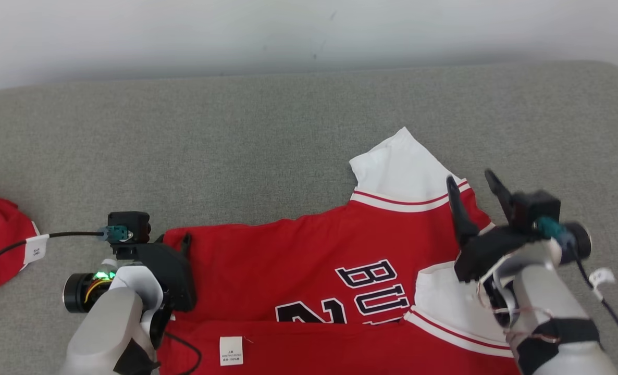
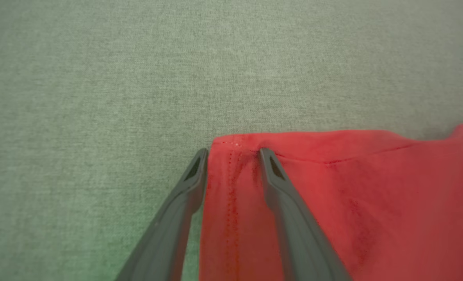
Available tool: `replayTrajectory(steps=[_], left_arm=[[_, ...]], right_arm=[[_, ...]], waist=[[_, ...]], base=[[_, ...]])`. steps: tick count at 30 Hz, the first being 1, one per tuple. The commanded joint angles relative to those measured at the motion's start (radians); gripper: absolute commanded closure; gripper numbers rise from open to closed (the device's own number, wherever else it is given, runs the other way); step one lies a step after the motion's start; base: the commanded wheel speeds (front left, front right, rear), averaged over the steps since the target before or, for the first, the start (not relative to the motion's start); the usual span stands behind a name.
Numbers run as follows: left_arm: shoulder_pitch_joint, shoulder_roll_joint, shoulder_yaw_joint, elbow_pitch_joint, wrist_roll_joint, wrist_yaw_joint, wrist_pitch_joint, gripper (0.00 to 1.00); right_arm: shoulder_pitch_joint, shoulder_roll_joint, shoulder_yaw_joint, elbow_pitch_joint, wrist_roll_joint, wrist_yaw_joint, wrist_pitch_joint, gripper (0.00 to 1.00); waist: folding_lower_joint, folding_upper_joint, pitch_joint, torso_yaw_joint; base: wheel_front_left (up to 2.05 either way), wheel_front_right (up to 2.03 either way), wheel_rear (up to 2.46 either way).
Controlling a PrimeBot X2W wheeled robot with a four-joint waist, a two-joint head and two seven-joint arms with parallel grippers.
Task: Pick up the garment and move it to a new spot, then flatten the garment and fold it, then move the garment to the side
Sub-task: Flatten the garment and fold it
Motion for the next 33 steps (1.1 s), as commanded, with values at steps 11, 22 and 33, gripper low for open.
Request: replayTrajectory(steps=[11,22,33], left_arm=[[-0.039,-0.010,-0.062,0.007,-0.022,0.002,-0.024,1.00],[-0.072,-0.052,-0.158,-0.039,-0.039,0.002,-0.067,1.00],[-0.096,-0.071,-0.237,-0.060,-0.084,0.002,-0.085,1.00]], right_arm=[[-0.231,-0.101,0.119,0.052,0.097,-0.003,0.233,0.02],[-0.438,-0.202,0.306,0.175,0.220,-0.003,0.555,0.01],[-0.548,-0.256,0.339,0.301,0.255,-0.003,0.693,0.00]], waist=[[0.0000,-0.0001,0.065,0.038],[0.0000,-0.0001,0.128,0.139],[0.0000,-0.0001,0.191,0.217]], base=[[0.00,0.00,0.00],[0.00,0.00,0.00],[0.00,0.00,0.00]])
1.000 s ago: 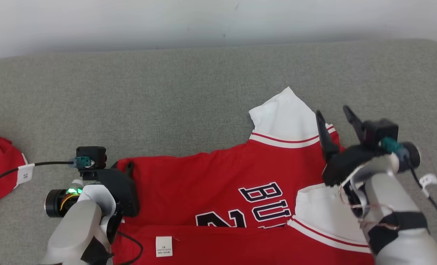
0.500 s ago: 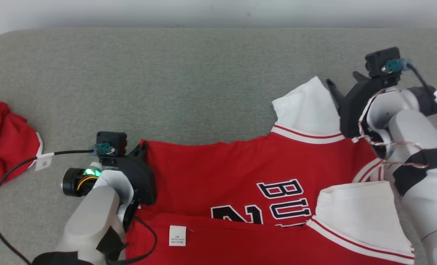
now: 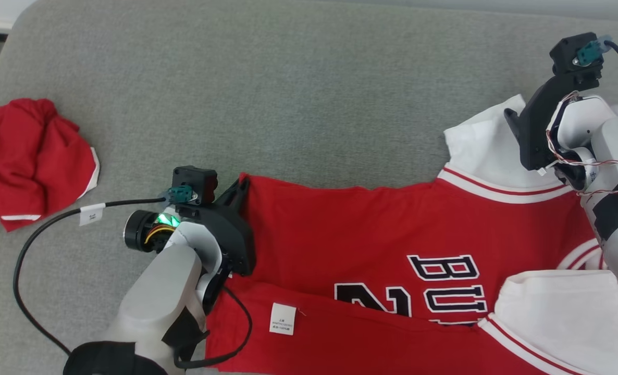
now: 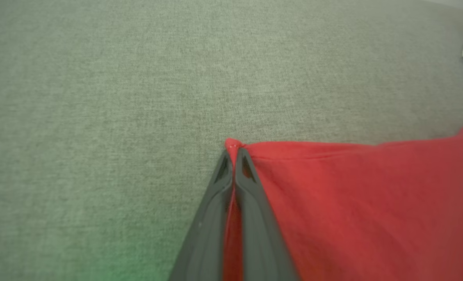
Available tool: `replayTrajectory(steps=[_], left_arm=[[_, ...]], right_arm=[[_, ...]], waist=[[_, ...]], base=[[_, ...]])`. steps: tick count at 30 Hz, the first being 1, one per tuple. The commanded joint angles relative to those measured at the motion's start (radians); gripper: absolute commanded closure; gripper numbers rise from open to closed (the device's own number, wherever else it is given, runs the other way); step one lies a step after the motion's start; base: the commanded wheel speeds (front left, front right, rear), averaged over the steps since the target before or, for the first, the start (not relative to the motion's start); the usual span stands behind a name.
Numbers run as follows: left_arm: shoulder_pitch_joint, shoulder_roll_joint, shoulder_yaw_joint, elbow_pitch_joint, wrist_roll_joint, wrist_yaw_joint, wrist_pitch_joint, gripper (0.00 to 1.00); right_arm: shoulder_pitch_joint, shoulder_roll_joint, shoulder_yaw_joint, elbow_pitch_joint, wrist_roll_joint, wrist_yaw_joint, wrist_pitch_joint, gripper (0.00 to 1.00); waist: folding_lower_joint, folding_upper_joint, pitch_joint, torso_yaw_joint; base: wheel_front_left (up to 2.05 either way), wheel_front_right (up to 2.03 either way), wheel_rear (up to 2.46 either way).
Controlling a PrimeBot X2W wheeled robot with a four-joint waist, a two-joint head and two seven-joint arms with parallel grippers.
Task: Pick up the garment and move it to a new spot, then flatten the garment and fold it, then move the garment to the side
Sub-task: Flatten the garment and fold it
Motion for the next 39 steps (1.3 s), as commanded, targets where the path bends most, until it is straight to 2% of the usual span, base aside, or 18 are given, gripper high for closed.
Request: replayTrajectory(steps=[1,3,5,6,7,8,9,16,25,30,39], left_arm=[[0.005,0.000,-0.011,0.015,-0.014,0.003,0.006,1.00],[0.000,0.000,-0.021,0.017,-0.023,0.003,0.005,1.00],[-0.004,0.000,-0.029,0.020,-0.027,0.004,0.002,1.00],[-0.005,0.000,-0.034,0.021,-0.029,0.004,0.000,1.00],[-0.006,0.001,-0.037,0.023,-0.032,0.004,-0.002,1.00],[-0.007,0.001,-0.041,0.025,-0.036,0.004,-0.005,1.00],[-0.007,0.001,-0.043,0.027,-0.038,0.004,-0.012,1.00],[-0.007,0.011,-0.044,0.049,-0.049,0.004,-0.060,1.00],[-0.003,0.012,-0.042,0.087,-0.053,0.008,-0.149,1.00],[-0.005,0.023,-0.042,0.094,-0.046,0.009,-0.199,1.00],[0.055,0.044,-0.031,0.075,-0.040,0.013,-0.239,1.00]], right_arm=[[-0.015,-0.004,0.002,0.017,0.002,-0.003,0.012,0.01],[-0.016,0.000,-0.001,0.032,0.009,-0.003,0.021,0.04],[-0.015,0.001,0.004,0.050,0.006,-0.003,0.029,0.17],[-0.014,0.001,0.003,0.056,0.007,-0.003,0.027,0.51],[-0.015,0.000,0.003,0.059,0.004,-0.003,0.017,0.58],[-0.014,-0.002,0.006,0.061,-0.001,-0.003,0.011,0.85],[-0.016,-0.003,0.002,0.063,-0.003,-0.003,0.000,1.00],[-0.049,-0.023,-0.023,0.075,-0.049,-0.003,-0.115,1.00],[-0.027,-0.005,-0.093,0.144,-0.135,-0.003,-0.290,1.00],[-0.002,0.027,-0.110,0.158,-0.138,-0.003,-0.373,1.00],[0.082,0.054,-0.114,0.139,-0.068,-0.003,-0.509,1.00]], waist=[[-0.0001,0.0000,0.027,0.030],[-0.0001,0.0000,0.032,0.036],[-0.0001,0.0000,0.037,0.040],[-0.0001,0.0000,0.038,0.040],[-0.0001,0.0000,0.039,0.040],[-0.0001,0.0000,0.039,0.040],[-0.0001,0.0000,0.039,0.038],[-0.0001,0.0000,0.020,0.019],[-0.0001,0.0000,-0.040,-0.021],[-0.0001,0.0000,-0.073,-0.044],[-0.0001,0.0000,-0.157,-0.085]], base=[[0.00,0.00,0.00],[0.00,0.00,0.00],[0.00,0.00,0.00],[0.00,0.00,0.00],[0.00,0.00,0.00],[0.00,0.00,0.00],[0.00,0.00,0.00],[0.00,0.00,0.00],[0.00,0.00,0.00],[0.00,0.00,0.00],[0.00,0.00,0.00]])
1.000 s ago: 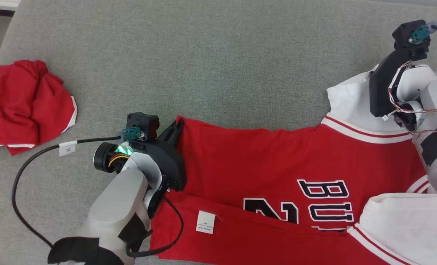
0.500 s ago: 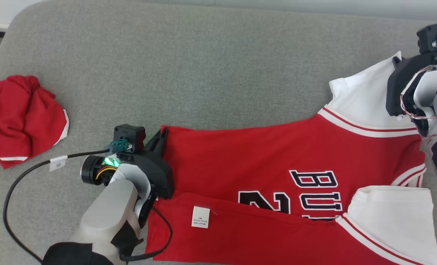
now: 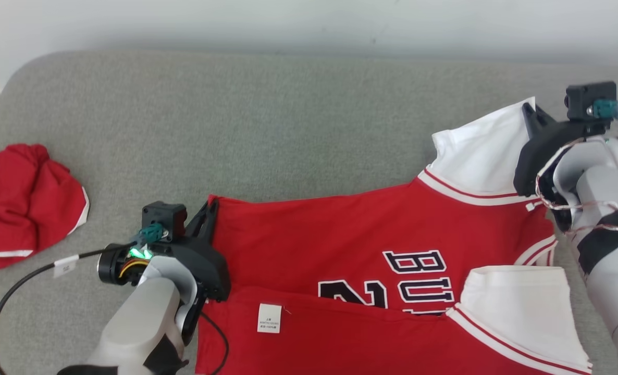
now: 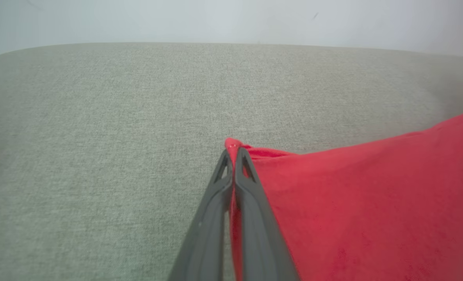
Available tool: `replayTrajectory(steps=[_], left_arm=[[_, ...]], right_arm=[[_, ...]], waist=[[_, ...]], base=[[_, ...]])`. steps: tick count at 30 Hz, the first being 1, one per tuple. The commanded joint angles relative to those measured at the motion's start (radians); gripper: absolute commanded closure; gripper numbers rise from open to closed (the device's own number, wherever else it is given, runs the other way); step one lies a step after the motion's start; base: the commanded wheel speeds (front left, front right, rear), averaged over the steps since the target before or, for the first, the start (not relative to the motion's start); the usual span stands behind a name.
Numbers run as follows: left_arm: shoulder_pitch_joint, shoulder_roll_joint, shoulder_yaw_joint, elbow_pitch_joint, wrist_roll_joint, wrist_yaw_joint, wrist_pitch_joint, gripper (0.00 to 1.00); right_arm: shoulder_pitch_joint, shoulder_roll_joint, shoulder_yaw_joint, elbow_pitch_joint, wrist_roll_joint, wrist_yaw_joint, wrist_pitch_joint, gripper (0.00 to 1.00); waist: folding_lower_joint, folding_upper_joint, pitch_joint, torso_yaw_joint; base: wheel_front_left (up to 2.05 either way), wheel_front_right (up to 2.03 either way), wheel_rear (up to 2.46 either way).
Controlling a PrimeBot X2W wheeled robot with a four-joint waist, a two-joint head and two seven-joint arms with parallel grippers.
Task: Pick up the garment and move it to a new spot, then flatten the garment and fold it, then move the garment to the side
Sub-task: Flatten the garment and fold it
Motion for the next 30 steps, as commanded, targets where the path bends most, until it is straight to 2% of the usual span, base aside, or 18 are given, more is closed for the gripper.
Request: replayTrajectory(steps=[1,9,19,30], left_arm=[[0.023,0.009,0.007,-0.013,0.006,0.008,-0.006,1.00],[0.162,0.043,0.077,-0.167,0.021,0.029,-0.005,1.00],[0.341,0.058,0.154,-0.310,0.055,0.054,-0.006,1.00],[0.531,0.049,0.237,-0.401,0.105,0.055,-0.006,1.00]], right_arm=[[0.028,0.003,-0.002,-0.009,0.019,-0.003,-0.018,1.00],[0.204,-0.003,0.017,-0.118,0.131,-0.003,-0.093,1.00],[0.438,0.009,0.000,-0.266,0.232,-0.003,-0.122,1.00],[0.686,0.058,-0.102,-0.431,0.273,-0.003,-0.109,1.00]], waist=[[0.0000,0.0000,-0.043,-0.025],[0.0000,0.0000,-0.112,-0.057],[0.0000,0.0000,-0.172,-0.091],[0.0000,0.0000,-0.229,-0.129]], base=[[0.00,0.00,0.00],[0.00,0.00,0.00],[0.00,0.00,0.00],[0.00,0.00,0.00]])
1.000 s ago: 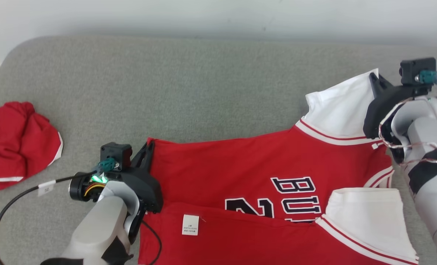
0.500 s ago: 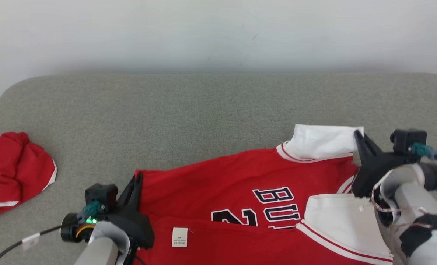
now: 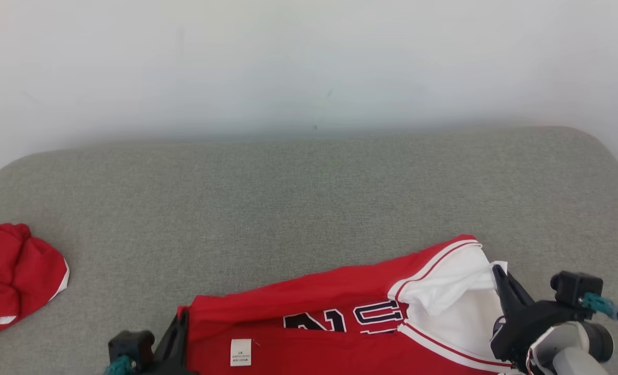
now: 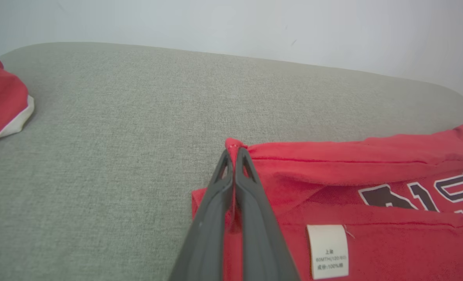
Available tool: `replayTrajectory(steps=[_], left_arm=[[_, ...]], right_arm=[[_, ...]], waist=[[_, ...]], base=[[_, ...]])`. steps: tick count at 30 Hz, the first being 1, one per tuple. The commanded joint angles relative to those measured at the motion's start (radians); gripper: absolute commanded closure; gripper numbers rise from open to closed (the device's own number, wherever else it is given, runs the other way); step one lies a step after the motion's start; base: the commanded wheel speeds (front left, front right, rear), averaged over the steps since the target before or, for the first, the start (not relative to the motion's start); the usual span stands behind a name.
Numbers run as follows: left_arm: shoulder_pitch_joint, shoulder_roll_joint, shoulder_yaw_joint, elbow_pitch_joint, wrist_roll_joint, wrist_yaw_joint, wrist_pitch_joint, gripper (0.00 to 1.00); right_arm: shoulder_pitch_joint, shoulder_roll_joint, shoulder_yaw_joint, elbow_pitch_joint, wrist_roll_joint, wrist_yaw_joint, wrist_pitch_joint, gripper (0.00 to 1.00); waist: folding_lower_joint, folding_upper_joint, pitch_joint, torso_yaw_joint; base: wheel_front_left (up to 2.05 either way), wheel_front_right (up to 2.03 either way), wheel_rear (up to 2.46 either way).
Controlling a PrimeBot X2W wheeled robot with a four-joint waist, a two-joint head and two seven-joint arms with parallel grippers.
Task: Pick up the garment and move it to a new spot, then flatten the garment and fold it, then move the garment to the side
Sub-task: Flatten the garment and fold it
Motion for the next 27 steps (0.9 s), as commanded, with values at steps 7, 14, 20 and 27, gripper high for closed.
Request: replayTrajectory(steps=[7,14,20,27], left_arm=[[0.070,-0.015,0.048,-0.014,0.021,-0.008,-0.003,1.00],[0.117,-0.028,0.101,-0.028,0.052,-0.016,-0.003,1.00],[0.139,-0.036,0.133,-0.032,0.081,-0.024,-0.003,1.00],[0.169,-0.055,0.170,-0.068,0.128,-0.026,-0.003,0.61]], right_arm=[[0.113,0.040,-0.079,-0.103,-0.007,-0.003,0.030,1.00],[0.199,0.093,-0.145,-0.201,-0.018,-0.003,0.078,1.00],[0.237,0.117,-0.164,-0.235,-0.064,-0.003,0.106,1.00],[0.242,0.128,-0.194,-0.207,-0.126,-0.003,0.109,0.12]], waist=[[0.0002,0.0001,-0.016,-0.033],[0.0002,0.0001,-0.017,-0.055],[0.0002,0.0001,-0.013,-0.063],[0.0002,0.0001,-0.007,-0.055]], base=[[0.00,0.00,0.00],[0.00,0.00,0.00],[0.00,0.00,0.00],[0.00,0.00,0.00]])
